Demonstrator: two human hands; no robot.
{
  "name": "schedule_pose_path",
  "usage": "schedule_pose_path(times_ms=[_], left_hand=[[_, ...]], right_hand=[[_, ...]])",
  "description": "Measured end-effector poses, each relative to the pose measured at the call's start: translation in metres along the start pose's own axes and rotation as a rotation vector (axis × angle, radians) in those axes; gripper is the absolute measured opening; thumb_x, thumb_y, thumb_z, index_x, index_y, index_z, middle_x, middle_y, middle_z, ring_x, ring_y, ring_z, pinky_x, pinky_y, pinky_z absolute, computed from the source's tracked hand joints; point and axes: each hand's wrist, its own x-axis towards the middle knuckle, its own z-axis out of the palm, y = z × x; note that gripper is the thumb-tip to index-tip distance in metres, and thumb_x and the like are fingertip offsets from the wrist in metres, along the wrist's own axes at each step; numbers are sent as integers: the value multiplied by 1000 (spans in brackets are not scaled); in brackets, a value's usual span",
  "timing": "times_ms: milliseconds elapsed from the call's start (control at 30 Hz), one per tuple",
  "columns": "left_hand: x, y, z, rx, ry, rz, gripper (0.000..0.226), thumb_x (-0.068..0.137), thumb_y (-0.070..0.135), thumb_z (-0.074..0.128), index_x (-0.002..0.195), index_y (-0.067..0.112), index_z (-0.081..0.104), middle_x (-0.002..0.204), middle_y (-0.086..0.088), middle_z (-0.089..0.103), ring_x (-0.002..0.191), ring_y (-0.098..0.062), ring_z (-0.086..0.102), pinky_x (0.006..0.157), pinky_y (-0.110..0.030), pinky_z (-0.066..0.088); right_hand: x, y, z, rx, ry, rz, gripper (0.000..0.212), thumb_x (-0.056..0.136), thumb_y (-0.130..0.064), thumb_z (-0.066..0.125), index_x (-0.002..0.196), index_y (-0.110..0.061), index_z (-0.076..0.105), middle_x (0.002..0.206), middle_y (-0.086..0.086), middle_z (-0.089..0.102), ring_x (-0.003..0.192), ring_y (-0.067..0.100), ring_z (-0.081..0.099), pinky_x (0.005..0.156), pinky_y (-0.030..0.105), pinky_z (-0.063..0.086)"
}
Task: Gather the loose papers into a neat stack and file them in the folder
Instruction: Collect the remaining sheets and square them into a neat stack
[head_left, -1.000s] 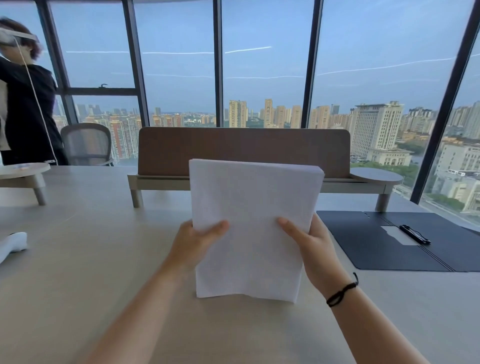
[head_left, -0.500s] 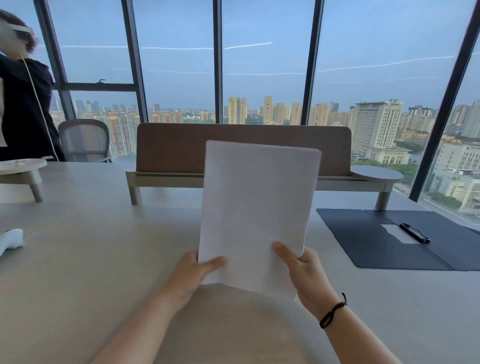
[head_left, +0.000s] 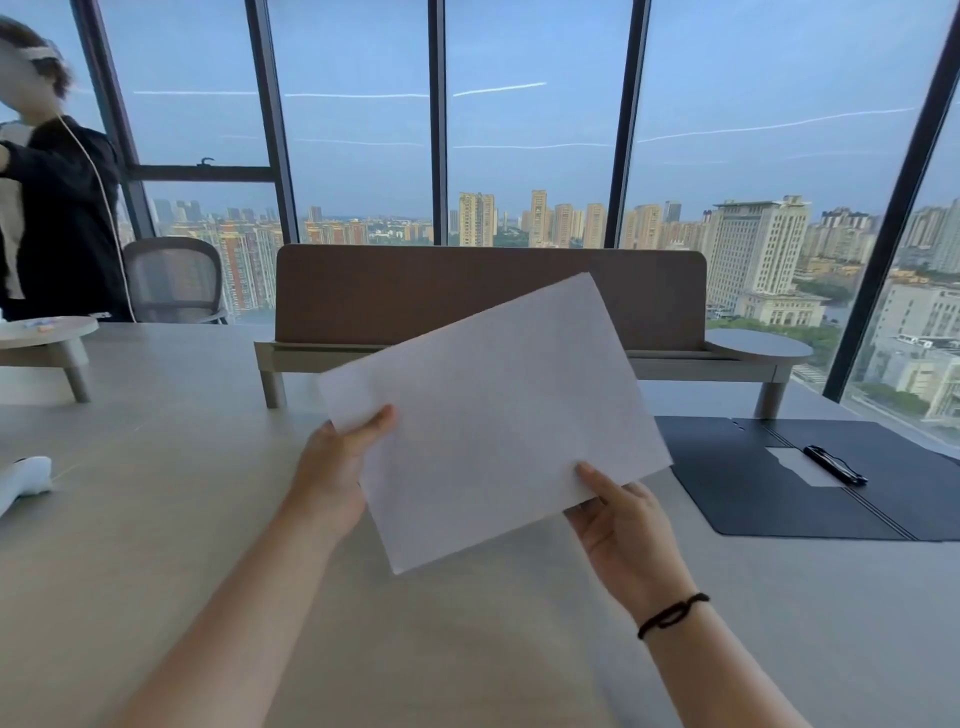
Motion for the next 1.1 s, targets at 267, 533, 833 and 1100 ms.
schedule_pose_path(times_ms=[267,533,833,1100], left_hand=[[7,55,2,204,-80,180,22,82,7,71,103,14,74,99,-2,80,92,-23,76,81,-40,60],[9,62,14,307,-98,312,17,82,10,76,93,23,75,91,5,80,90,-21,76,78,-37,59],[17,48,13,347,-119,330,19,72,21,80,86,33,81,98,2,80,97,-26,75,92,-48,57],[22,24,5,285,-104,324,21,73,19,82,91,28,78,98,0,80,94,-25,75,84,-43,58]], right_hand=[[15,-44,-10,-320,-89,-156,21,73,-11,78,92,-5,72,97,14,77,87,27,72,78,36,62],[20,-65,10,-619,-106,-345,27,81,-8,79,108,-7,75,107,12,79,98,31,75,85,47,61],[24,-57,0,-656,-76,-400,40,83,6,75,116,-15,70,109,4,79,100,26,75,84,42,61],[30,-53,-6,-624,-69,-411,33,88,2,72,118,-12,68,106,3,80,95,23,77,78,35,63]])
